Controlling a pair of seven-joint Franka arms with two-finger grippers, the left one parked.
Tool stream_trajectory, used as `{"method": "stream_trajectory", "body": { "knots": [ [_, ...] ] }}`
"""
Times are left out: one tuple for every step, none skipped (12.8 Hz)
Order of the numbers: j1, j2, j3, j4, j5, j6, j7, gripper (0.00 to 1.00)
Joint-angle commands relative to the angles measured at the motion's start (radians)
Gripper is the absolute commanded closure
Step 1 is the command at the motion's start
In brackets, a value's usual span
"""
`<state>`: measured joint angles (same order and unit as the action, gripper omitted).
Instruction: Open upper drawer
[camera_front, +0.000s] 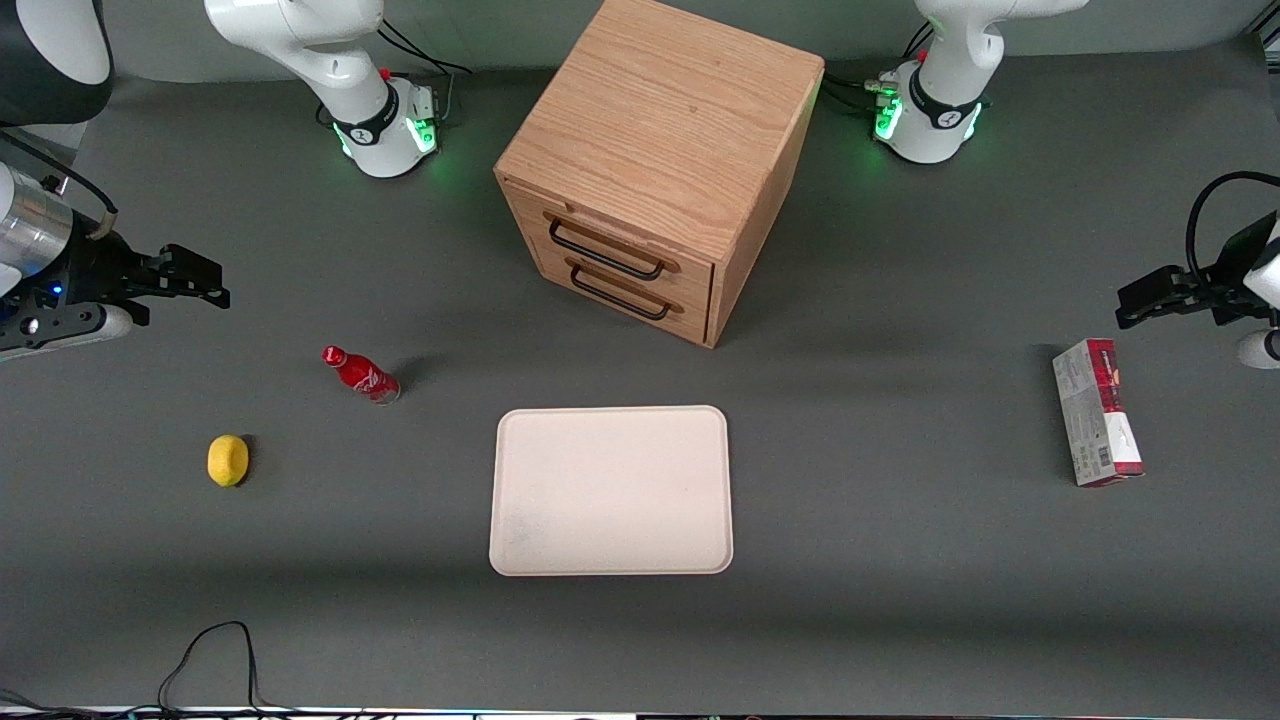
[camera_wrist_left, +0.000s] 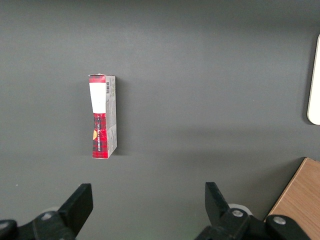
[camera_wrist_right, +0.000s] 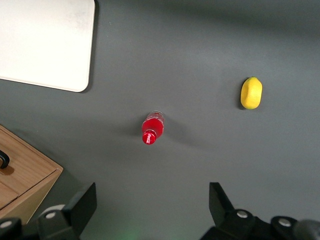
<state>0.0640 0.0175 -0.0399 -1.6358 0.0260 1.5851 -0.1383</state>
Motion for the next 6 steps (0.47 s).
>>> {"method": "stream_trajectory", "body": {
  "knots": [
    [-0.001, -0.005, -0.005, 0.008, -0.011, -0.02, -0.021, 0.0],
    [-0.003, -0.005, -0.005, 0.008, -0.011, -0.02, -0.024, 0.0],
    [0.002, -0.004, -0.008, 0.008, -0.012, -0.02, -0.033, 0.0],
    [0.002, -0.004, -0.009, 0.011, -0.011, -0.02, -0.056, 0.0],
    [0.002, -0.004, -0.009, 0.016, -0.012, -0.02, -0.069, 0.0],
    [0.002, -0.002, -0.011, 0.016, -0.011, -0.02, -0.07, 0.0]
  ]
}}
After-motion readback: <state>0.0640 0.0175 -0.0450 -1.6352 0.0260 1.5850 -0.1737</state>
